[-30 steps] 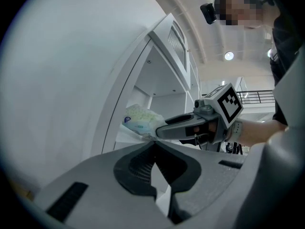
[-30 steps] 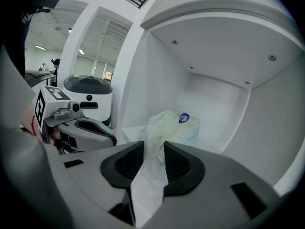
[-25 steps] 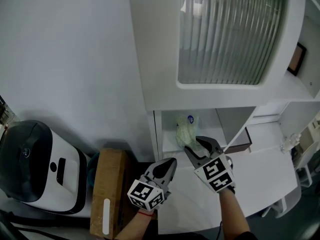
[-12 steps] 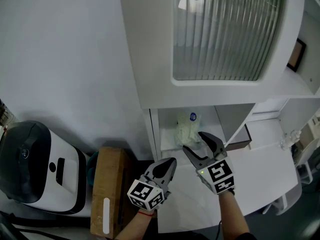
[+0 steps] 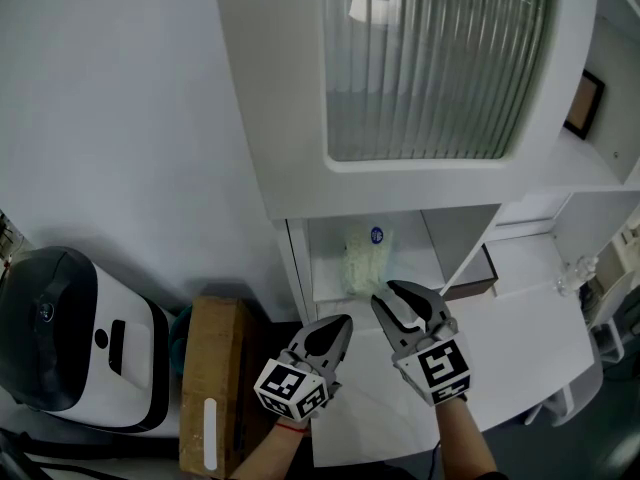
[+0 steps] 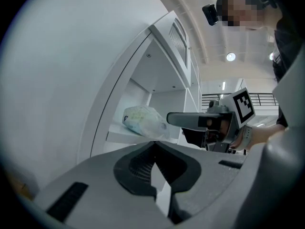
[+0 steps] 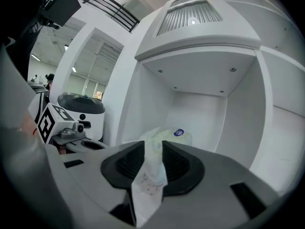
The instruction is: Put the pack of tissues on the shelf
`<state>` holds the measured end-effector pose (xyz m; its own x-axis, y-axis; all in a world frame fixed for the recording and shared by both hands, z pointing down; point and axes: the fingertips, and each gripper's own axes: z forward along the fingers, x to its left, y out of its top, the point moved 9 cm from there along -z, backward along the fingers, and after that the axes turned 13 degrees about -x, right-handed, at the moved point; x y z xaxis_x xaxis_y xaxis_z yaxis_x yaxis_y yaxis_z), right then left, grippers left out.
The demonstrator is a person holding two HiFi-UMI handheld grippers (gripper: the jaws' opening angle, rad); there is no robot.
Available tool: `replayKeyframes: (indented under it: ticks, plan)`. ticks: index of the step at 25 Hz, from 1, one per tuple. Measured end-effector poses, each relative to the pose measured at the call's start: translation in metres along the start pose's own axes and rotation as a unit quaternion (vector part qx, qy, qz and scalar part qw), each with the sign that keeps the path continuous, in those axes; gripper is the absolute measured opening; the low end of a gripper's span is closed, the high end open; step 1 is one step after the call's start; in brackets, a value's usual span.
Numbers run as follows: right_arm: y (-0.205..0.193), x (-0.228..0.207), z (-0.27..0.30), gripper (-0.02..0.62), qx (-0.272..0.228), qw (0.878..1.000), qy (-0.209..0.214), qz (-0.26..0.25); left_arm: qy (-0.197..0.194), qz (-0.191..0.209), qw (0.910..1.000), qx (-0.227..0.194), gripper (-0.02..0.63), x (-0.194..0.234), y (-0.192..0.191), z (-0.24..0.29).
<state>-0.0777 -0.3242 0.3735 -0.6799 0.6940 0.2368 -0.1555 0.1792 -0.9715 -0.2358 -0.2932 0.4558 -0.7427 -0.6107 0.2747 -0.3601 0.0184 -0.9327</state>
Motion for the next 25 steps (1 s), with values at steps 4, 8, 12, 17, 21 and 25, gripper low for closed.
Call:
replayKeyframes:
  ticks: [4,8,12,17,21,25]
  plan:
    - [-0.002,0.0,-0.005,0.037,-0.006,1.0,-0.014,0.002,-0.002,-0.001,1.0,0.001,0.006,0.0,-0.001,0.003]
    - [0.004,-0.001,-0.009,0.018,-0.032,0.999,-0.024,-0.002,-0.004,-0.004,1.0,0.001,0.006,0.001,-0.003,0.008]
    - [0.005,0.003,-0.011,0.014,-0.047,0.999,-0.014,-0.008,-0.006,-0.005,1.0,0.002,0.006,0.002,-0.005,0.012]
    - [-0.005,0.013,-0.011,0.006,-0.01,1.0,0.019,-0.02,-0.007,-0.006,0.9999,0.003,0.006,0.003,-0.006,0.016]
    - [-0.015,0.011,-0.006,0.006,0.023,0.999,0.016,-0.02,-0.008,-0.008,0.9999,0.004,0.006,0.003,-0.007,0.019]
    - [-0.02,0.001,-0.002,0.006,0.035,0.999,0.005,-0.017,-0.008,-0.008,0.9999,0.006,0.006,0.006,-0.008,0.019]
